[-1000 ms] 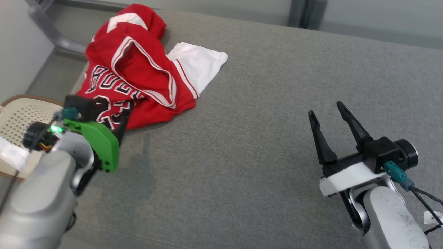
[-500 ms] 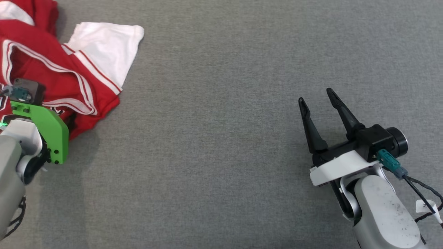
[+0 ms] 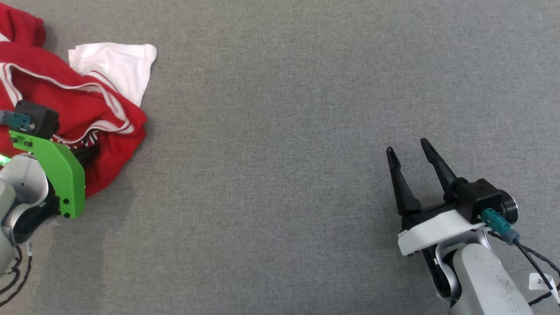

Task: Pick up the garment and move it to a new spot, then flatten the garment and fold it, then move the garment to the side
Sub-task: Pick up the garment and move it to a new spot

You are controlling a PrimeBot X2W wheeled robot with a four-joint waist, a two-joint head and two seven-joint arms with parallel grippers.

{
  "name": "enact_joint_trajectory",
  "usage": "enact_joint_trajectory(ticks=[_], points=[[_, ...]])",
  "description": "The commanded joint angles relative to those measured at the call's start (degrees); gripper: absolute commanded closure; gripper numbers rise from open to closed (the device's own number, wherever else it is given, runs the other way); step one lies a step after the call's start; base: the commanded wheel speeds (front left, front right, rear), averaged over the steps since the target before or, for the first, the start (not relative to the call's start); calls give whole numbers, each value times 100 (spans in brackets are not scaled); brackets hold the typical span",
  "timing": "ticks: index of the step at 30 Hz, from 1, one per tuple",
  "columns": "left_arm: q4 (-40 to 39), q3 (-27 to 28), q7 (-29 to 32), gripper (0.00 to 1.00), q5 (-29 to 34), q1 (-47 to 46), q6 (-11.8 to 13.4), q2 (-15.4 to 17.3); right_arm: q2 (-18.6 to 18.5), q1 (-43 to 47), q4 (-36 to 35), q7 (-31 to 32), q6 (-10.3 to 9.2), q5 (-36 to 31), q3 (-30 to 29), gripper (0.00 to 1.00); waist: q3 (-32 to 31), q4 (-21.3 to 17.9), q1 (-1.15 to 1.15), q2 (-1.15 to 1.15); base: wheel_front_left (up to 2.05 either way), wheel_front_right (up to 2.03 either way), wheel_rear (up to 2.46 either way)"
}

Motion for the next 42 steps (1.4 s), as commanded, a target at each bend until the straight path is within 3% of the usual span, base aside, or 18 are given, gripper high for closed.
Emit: enact_joint_trajectory(ticks=[1, 10, 15, 19, 24, 28, 31, 35, 38, 42], points=[[-228, 52, -83, 100, -77, 32, -16, 255, 9, 113, 19, -18, 3, 54, -41, 0, -422, 196, 0, 0, 0, 0, 0], [-2122, 547, -184, 100, -522, -49, 97, 1366, 120, 608, 42, -18, 3, 155, -233, 0, -1021, 302, 0, 0, 0, 0, 0], [-3275, 772, -219, 100, -667, -107, 272, 1650, 161, 691, 21, -18, 3, 197, -292, 0, -1200, 175, 0, 0, 0, 0, 0], [-4115, 827, -243, 100, -720, -119, 413, 1616, 184, 710, 3, -17, 3, 217, -343, 0, -1285, -52, 0, 0, 0, 0, 0], [-4860, 704, -326, 100, -765, -35, 519, 1153, 209, 693, -40, -17, 3, 221, -347, 0, -1286, -534, 0, 0, 0, 0, 0], [-4859, 343, -351, 100, -658, 73, 503, 440, 221, 713, -75, -17, 3, 216, -362, 0, -1240, -997, 0, 0, 0, 0, 0], [-4436, 91, -533, 100, -641, 157, 446, -295, 230, 760, -90, -18, 3, 217, -392, 0, -1189, -1383, 0, 0, 0, 0, 0], [-3139, -214, -829, 100, -526, 283, 389, -1181, 241, 761, -118, -18, 3, 257, -430, 0, -1066, -1870, 0, 0, 0, 0, 0], [-1728, -339, -1316, 100, -395, 430, 368, -1909, 239, 862, -119, -18, 3, 384, -469, 0, -1026, -2099, 0, 0, 0, 0, 0], [192, -457, -2075, 100, -87, 589, 331, -2547, 246, 899, -111, -17, 3, 483, -367, 0, -967, -2303, 0, 0, 0, 0, 0]])
